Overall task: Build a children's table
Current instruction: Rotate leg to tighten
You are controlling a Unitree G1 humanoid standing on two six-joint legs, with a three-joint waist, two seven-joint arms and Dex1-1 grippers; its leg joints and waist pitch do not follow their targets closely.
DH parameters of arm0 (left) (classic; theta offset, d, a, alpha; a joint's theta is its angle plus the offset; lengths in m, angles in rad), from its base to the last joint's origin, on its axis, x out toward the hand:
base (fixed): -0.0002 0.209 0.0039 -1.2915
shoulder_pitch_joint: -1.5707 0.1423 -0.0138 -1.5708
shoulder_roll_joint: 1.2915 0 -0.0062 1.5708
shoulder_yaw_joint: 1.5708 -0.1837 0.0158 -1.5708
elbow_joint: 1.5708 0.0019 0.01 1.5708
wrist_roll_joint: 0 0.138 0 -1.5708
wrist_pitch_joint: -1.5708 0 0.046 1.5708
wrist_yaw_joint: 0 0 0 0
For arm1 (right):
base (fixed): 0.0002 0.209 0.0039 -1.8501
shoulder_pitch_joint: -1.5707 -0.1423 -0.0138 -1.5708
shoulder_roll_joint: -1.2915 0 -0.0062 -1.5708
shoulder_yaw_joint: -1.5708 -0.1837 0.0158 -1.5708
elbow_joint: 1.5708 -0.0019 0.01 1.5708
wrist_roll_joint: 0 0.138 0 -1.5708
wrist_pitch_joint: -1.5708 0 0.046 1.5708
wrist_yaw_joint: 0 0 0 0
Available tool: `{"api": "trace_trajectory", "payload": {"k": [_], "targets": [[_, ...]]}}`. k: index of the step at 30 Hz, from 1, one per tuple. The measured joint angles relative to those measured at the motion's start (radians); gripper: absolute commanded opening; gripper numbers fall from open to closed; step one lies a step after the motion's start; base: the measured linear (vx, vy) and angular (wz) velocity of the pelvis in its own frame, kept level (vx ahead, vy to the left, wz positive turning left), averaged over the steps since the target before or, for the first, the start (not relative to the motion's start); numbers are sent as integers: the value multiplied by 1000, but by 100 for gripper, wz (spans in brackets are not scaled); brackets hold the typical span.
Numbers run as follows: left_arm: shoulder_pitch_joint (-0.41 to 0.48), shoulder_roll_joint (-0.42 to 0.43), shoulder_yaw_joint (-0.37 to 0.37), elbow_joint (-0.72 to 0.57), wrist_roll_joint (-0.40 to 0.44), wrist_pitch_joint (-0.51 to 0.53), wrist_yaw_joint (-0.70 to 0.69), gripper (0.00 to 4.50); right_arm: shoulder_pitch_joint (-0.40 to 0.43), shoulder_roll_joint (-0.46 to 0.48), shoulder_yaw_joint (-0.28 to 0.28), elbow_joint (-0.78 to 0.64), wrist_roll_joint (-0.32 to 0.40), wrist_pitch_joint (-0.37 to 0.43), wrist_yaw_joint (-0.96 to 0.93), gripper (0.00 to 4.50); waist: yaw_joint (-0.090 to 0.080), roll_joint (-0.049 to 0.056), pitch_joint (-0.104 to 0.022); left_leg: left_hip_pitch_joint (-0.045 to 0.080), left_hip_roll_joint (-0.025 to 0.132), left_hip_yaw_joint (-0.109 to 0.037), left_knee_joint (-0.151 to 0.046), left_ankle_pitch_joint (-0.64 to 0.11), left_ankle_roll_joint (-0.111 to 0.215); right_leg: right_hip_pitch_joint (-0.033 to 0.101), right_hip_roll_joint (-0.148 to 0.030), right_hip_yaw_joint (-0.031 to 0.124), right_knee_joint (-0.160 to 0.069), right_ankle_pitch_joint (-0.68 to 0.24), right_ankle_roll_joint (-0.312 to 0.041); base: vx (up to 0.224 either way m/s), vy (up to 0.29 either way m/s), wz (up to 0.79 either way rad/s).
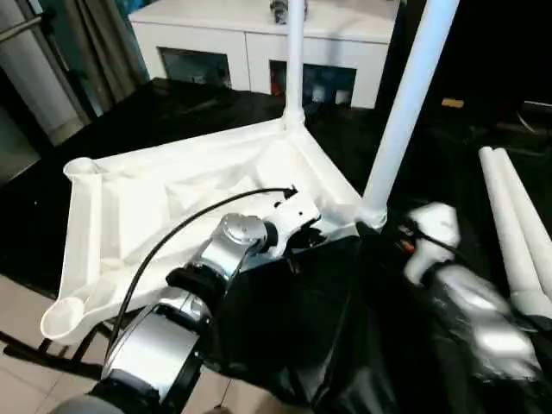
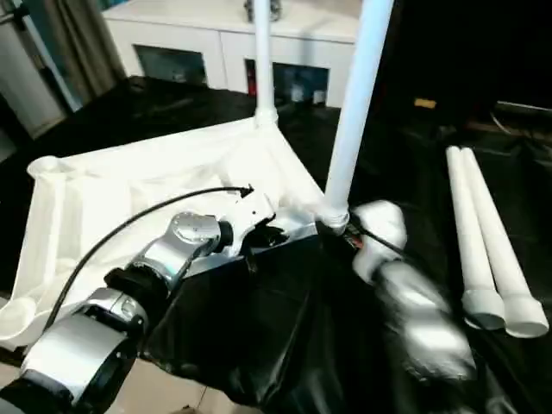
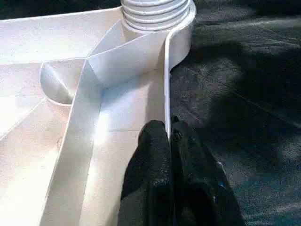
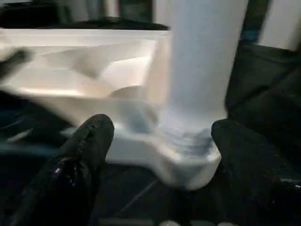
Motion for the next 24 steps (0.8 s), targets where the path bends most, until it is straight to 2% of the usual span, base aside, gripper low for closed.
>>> {"api": "trace_trajectory", "payload": {"k": [1, 3, 5, 6, 9, 12, 14, 16, 18, 19, 21, 22, 24], "targets": [[0, 0, 8, 3, -2, 0, 1, 55, 19, -10, -1, -23, 15, 11, 20, 386, -2, 0, 0, 0, 0, 0, 0, 0, 0, 0, 0, 0, 0, -1, 3, 0, 0, 0], [7, -5, 36, 1, -39, -14, 0, 55, 41, -18, -2, -48, 25, 29, 38, 386, -1, -1, 1, -2, 0, 0, 0, 0, 0, -2, 0, 0, 1, -1, 3, 0, 0, 0], [28, -11, 89, -63, -104, -17, -3, 68, 46, -15, 4, -57, 5, 68, 10, 386, 0, -10, 6, -4, 1, -1, 1, 1, 1, -4, 0, -2, 1, 2, -2, 0, 0, 0], [28, -12, 102, -89, -121, -17, -2, 91, 46, -14, 7, -57, -2, 83, -3, 386, -1, -12, 8, -5, 1, -1, 2, 1, 1, -4, 0, -2, 1, 2, -2, 0, 0, 0], [24, 23, 150, -160, -156, 3, 24, 91, 38, -5, 32, -57, -37, 121, -44, 386, -6, -16, 10, -5, 1, -1, 2, 0, 1, -5, 0, -2, 1, 2, -2, 0, 0, 0], [31, 112, 194, -229, -161, 39, 65, 91, 23, 16, 80, -55, -70, 155, -72, 386, -10, -20, 12, -5, 3, -1, 0, 1, 1, -6, 2, -2, 1, 1, -2, 0, 0, 0], [50, 207, 229, -297, -152, 80, 98, 91, 3, 46, 123, -52, -91, 182, -91, 386, -17, -23, 14, -6, 4, -2, -1, 1, 0, -8, 4, -2, 2, 1, -3, 0, 0, 0], [78, 280, 254, -357, -139, 119, 110, 91, -4, 62, 149, -50, -112, 209, -107, 386, -12, -23, 14, -4, 3, -2, 0, 1, 0, -9, 3, -2, 2, 0, -2, 0, 0, 0], [114, 341, 271, -395, -119, 160, 110, 62, -22, 81, 162, -38, -118, 224, -117, 386, -11, -25, 15, -6, 3, -1, 1, 1, 1, -10, 3, -1, 2, 0, -2, 0, 0, 0], [139, 375, 275, -419, -105, 191, 115, 54, -33, 87, 167, -35, -119, 231, -123, 368, -6, -27, 16, -6, 2, -1, 1, 1, 1, -10, 2, -1, 2, 0, -3, 0, 0, 0], [201, 474, 282, -470, -60, 256, 128, 54, -71, 116, 177, -16, -124, 238, -148, 347, -11, -36, 18, -6, 3, 0, 1, 1, 0, -12, 2, 0, 5, 0, -3, 0, 0, 0], [226, 531, 295, -488, -37, 293, 137, 37, -81, 118, 177, -9, -130, 239, -163, 337, -12, -44, 19, -7, 4, -1, 1, 2, -2, -14, 4, -1, 7, 0, -3, 0, 0, 0], [245, 570, 314, -498, -16, 327, 150, 21, -83, 112, 166, 14, -140, 241, -173, 325, -1, -54, 17, -7, 3, -2, 1, 2, -3, -13, 4, -1, 7, 0, -3, 0, 0, 0]]}}
